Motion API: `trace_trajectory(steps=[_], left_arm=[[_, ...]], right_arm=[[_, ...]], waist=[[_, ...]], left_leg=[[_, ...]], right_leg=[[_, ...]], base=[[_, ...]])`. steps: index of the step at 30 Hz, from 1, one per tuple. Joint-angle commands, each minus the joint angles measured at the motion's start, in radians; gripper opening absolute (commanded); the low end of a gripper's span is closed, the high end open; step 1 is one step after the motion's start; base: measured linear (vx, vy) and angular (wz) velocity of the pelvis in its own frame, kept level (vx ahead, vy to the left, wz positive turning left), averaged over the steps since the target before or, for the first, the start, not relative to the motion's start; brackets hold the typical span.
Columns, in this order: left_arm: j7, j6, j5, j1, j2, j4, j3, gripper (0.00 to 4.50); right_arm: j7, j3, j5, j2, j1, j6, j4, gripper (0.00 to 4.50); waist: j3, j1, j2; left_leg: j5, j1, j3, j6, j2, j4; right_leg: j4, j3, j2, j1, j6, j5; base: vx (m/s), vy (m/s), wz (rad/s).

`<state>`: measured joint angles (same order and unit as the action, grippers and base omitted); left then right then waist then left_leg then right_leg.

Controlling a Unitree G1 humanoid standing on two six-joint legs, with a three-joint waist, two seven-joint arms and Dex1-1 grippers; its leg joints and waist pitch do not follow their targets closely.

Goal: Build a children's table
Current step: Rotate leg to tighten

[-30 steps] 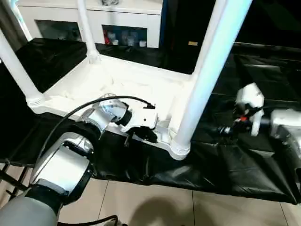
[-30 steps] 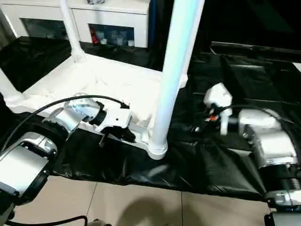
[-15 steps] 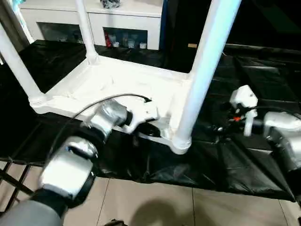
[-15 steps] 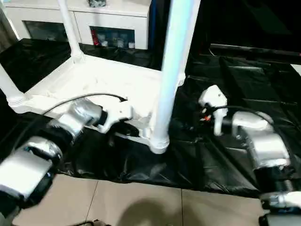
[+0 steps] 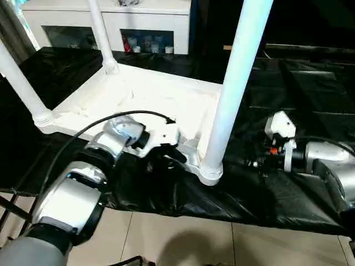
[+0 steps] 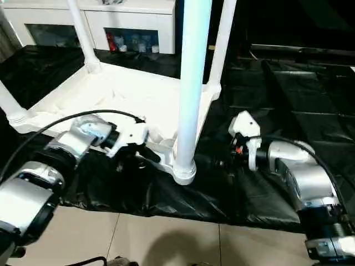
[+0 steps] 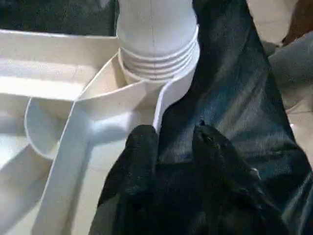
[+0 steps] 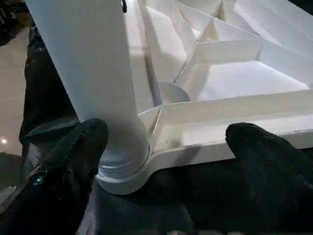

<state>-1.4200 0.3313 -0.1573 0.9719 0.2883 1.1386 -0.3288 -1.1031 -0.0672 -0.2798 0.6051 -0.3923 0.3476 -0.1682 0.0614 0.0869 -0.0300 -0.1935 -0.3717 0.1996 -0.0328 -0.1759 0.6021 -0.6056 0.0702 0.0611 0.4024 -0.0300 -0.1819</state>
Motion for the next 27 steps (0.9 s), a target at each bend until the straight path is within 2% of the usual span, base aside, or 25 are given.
trace_trajectory(steps=[1, 4, 5, 9, 10, 16, 23, 27], left_arm=[[0.042, 0.02, -0.023, 0.037, 0.005, 0.014, 0.001, 1.31], [0.028, 0.007, -0.006, 0.042, -0.001, 0.015, 0.015, 1.31], [0.032, 0.004, -0.007, 0.044, -0.003, 0.016, 0.016, 1.31], [0.045, 0.008, -0.019, 0.045, -0.005, 0.025, 0.008, 1.31], [0.052, 0.014, -0.041, 0.04, -0.002, 0.039, -0.011, 1.31], [0.093, 0.033, -0.11, 0.021, 0.014, 0.082, -0.062, 1.31], [0.114, 0.026, -0.116, 0.022, 0.024, 0.091, -0.055, 0.71], [0.126, 0.019, -0.13, 0.031, 0.027, 0.102, -0.064, 0.52]], right_arm=[[-0.01, -0.002, -0.014, 0.013, -0.008, 0.017, 0.03, 4.5], [-0.015, -0.004, -0.02, 0.015, -0.012, 0.027, 0.04, 4.5], [-0.016, -0.005, -0.022, 0.017, -0.013, 0.03, 0.043, 4.5], [-0.02, -0.01, -0.026, 0.017, -0.012, 0.036, 0.052, 4.5], [-0.02, -0.018, -0.025, 0.012, -0.009, 0.048, 0.069, 4.5], [-0.006, -0.059, -0.018, -0.02, 0.018, 0.072, 0.125, 4.5], [0.006, -0.089, -0.015, -0.05, 0.031, 0.081, 0.159, 4.5], [0.008, -0.1, -0.006, -0.049, 0.024, 0.082, 0.158, 4.5]], waist=[[-0.074, -0.001, 0.008], [-0.074, -0.001, 0.009], [-0.076, -0.001, 0.012], [-0.077, -0.001, 0.011], [-0.077, -0.001, 0.007], [-0.077, -0.005, 0.006], [-0.076, -0.007, 0.008], [-0.076, -0.012, 0.01]], left_leg=[[-0.154, 0.016, -0.029, 0.079, -0.061, -0.061], [-0.141, 0.013, -0.029, 0.08, -0.06, -0.06], [-0.126, 0.012, -0.028, 0.084, -0.06, -0.059], [-0.118, 0.01, -0.029, 0.094, -0.059, -0.057], [-0.118, 0.01, -0.028, 0.094, -0.058, -0.056], [-0.138, 0.014, -0.031, 0.084, -0.061, -0.06], [-0.133, 0.013, -0.03, 0.076, -0.06, -0.06], [-0.129, 0.011, -0.031, 0.076, -0.058, -0.06]], right_leg=[[0.08, -0.05, 0.091, -0.062, -0.224, -0.192], [0.08, -0.051, 0.092, -0.063, -0.223, -0.191], [0.076, -0.051, 0.091, -0.064, -0.228, -0.163], [0.073, -0.051, 0.091, -0.065, -0.234, -0.139], [0.074, -0.051, 0.092, -0.065, -0.233, -0.139], [0.079, -0.051, 0.091, -0.062, -0.218, -0.172], [0.076, -0.053, 0.092, -0.062, -0.225, -0.157], [0.076, -0.053, 0.092, -0.064, -0.222, -0.156]], base=[[0.0, 0.0, 0.0], [0.0, 0.0, 0.0], [0.0, 0.0, 0.0], [0.0, 0.0, 0.0], [0.0, 0.0, 0.0], [0.0, 0.0, 0.0], [0.0, 0.0, 0.0], [0.0, 0.0, 0.0]])
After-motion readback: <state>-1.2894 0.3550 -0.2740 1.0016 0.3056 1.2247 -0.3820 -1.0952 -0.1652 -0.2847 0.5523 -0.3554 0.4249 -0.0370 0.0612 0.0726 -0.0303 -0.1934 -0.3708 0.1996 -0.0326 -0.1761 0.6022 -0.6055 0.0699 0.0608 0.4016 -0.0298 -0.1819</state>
